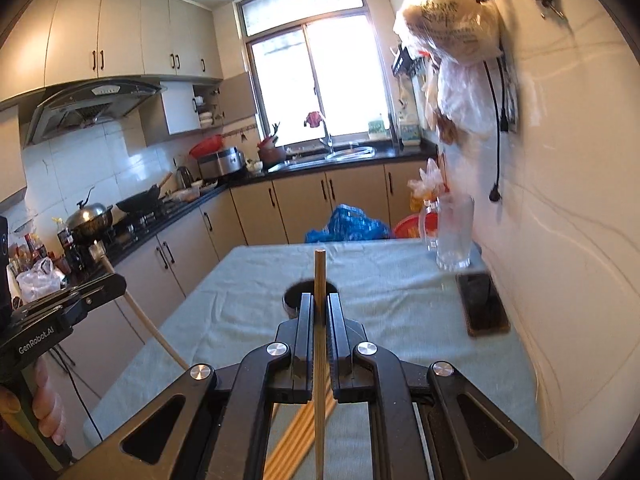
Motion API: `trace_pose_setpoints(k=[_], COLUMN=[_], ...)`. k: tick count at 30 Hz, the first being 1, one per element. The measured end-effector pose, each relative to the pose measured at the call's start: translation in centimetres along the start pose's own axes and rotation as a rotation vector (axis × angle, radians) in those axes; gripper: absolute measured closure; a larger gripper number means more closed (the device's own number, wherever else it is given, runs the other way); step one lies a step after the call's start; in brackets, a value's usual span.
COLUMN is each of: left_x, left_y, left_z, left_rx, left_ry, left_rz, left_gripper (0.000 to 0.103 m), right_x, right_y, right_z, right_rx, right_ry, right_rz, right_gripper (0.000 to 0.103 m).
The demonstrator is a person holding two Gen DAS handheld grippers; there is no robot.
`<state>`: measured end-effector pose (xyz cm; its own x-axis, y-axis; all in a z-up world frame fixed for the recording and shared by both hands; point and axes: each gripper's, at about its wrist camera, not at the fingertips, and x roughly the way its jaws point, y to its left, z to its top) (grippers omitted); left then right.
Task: Organize utensils
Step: 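Lift the left tool's chopstick over the black cup while the right tool carries its chopstick there, then open the left tool to drop its chopstick into the cup while the right tool releases its own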
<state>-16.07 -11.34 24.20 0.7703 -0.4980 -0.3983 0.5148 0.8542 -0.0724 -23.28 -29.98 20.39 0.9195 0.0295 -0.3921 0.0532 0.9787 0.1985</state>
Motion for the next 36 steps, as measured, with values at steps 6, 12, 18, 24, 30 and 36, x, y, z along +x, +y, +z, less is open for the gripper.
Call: trace_pose_setpoints(k=[6, 12, 18, 24, 30, 36], left_x=[3.8, 7.3, 13.2, 18.7, 20.1, 18.3], left_y=[-0.4, 0.1, 0.2, 1.0, 2.1, 3.2], left_z=[5.8, 10.7, 11.3, 8.2, 5.9, 5.8], left_rx=[0.003, -0.048, -0.062, -0.078, -0.1, -0.127], left_ry=[-0.045, -0.084, -0.028, 0.1, 0.148, 0.119], left_rz=[-0.015, -0.034, -0.02, -0.007, 0.006, 0.015], left_gripper=[0.098, 0.098, 0.098, 0.098, 0.097, 0.066], right_x=[2.7, 5.4, 10.1, 15.9, 18.7, 19.2], right_y=[-0.2, -0.1, -0.8, -2.7, -4.4, -5.7], right_z=[5.6, 10.4, 11.1, 8.1, 6.1, 5.8], right_rx=[0.036, 0.063, 0.073, 0.127, 0.152, 0.206], right_ry=[-0.084, -0.186, -0.196, -0.046, 0.047, 0.079], right_rz=[0.038, 0.029, -0.031, -0.039, -0.045, -0.038], right_gripper=[0.097, 0.097, 0.096, 0.096, 0.096, 0.066])
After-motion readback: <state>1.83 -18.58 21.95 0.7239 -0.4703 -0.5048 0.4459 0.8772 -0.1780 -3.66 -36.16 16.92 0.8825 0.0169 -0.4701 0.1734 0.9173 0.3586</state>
